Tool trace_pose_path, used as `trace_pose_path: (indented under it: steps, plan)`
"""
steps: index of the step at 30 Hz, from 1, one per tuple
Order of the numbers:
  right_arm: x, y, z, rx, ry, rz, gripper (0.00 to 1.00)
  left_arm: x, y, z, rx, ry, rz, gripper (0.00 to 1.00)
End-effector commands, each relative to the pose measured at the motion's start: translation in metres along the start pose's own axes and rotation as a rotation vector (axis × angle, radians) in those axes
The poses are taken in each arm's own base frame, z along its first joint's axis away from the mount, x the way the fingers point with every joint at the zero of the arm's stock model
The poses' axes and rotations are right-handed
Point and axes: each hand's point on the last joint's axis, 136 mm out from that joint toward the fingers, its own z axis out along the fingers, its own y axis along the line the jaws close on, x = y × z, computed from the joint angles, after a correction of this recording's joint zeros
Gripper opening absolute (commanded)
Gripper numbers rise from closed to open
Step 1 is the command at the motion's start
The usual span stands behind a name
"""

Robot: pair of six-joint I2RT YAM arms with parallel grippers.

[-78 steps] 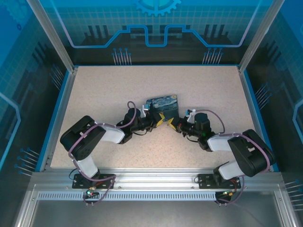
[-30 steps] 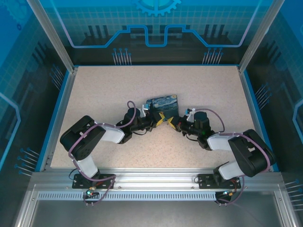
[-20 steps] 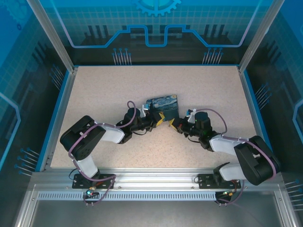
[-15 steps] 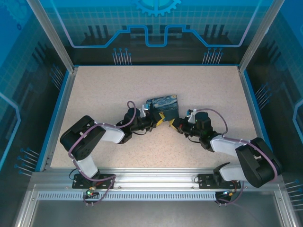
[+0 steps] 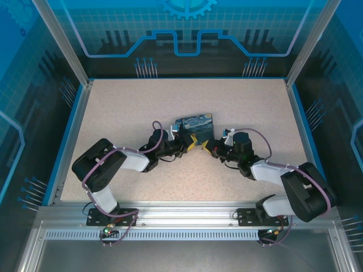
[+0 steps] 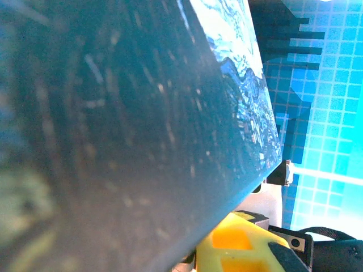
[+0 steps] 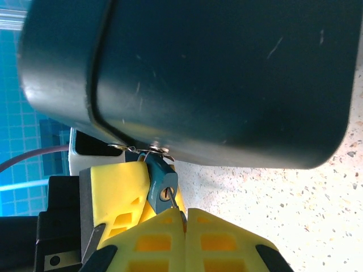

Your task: Unlock the padlock with the key

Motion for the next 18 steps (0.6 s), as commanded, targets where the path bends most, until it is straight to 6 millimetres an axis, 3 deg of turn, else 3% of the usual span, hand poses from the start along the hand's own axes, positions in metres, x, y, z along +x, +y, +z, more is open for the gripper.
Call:
trace_pose_path:
  steps: [1,18]
  plan:
    - [-0.0006,0.017,0.0068,-0.042,0.006,-0.02,0.0,-0.0013,-0.0233,0.0014,0.063,0.004,0.021,0.0]
    - [-0.0001,0.0216,0.0141,-0.072,0.012,0.002,0.0,-0.0003,-0.0236,0.0014,0.065,0.007,0.019,0.0]
